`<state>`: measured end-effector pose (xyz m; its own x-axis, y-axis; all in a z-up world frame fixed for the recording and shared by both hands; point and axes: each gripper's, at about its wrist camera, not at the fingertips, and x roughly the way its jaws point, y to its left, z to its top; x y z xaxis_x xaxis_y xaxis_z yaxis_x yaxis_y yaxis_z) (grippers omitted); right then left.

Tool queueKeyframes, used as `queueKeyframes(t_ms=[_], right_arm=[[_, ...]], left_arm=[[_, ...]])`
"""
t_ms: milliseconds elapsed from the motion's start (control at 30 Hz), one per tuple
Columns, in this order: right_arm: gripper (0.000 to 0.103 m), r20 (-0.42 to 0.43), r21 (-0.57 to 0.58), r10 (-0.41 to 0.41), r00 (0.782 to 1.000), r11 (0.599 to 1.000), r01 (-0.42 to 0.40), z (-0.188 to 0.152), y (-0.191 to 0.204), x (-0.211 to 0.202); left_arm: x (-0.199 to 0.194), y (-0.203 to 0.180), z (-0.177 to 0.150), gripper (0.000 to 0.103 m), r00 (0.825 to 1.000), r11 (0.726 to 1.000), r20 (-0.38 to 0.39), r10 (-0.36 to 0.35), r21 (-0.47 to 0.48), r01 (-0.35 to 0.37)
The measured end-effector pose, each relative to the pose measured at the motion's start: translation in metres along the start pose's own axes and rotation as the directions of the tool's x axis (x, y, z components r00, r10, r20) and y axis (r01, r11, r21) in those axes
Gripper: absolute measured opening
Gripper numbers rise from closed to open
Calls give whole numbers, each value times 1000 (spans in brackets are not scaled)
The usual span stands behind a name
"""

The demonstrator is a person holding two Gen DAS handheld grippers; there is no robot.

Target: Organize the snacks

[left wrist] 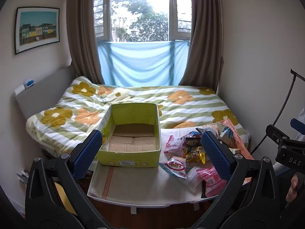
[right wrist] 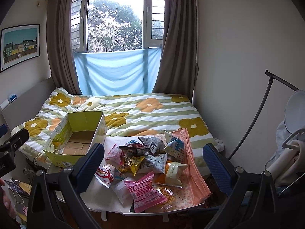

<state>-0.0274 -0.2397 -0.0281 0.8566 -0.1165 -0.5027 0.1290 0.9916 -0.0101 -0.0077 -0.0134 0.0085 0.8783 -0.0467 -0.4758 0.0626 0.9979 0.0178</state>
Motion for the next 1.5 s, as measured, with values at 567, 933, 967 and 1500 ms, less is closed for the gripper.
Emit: queueKeyframes(t_ms=[567, 933, 967, 1500], right_arm=[[103, -4, 0, 2, 1000, 1000, -2, -1, 1, 1], [103, -1, 0, 1, 1000, 1000, -1, -1, 1, 1], [103, -3, 1, 1, 1000, 1000, -1, -1, 1, 0], [103, -3, -4, 7, 1000, 1000, -7, 1, 0, 3]], left_arm=[[2, -5, -1, 103, 1000, 1000, -9, 7, 1, -7], [2, -6, -5, 103, 1000, 1000, -13, 8, -8, -8], [3, -6, -5, 103, 1000, 1000, -14, 8, -9, -8], [7, -8, -3, 103, 1000, 1000, -22, 17, -12, -18]])
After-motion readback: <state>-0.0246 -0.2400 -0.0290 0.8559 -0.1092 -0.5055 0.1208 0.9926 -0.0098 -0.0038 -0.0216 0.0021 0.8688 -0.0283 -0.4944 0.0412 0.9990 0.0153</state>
